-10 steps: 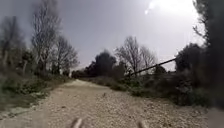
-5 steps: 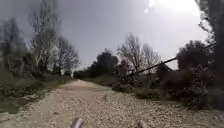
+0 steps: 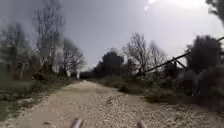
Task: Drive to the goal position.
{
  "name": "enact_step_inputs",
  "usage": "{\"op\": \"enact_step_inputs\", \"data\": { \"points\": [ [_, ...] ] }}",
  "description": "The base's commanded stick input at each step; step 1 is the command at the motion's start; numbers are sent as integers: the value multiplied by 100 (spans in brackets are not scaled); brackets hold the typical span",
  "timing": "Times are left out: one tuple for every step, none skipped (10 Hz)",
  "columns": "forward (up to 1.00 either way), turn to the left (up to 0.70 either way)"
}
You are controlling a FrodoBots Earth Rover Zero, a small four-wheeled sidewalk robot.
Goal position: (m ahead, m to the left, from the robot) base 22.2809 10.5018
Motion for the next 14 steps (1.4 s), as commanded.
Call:
{"op": "enact_step_inputs", "data": {
  "points": [
    [70,0],
    [70,0],
    [70,0],
    [70,0],
    [70,1],
    [70,18],
    [70,4],
    [70,0],
    [70,0],
    [70,2],
    [70,7],
    [70,23],
    [70,0],
    [70,0]
  ]
}}
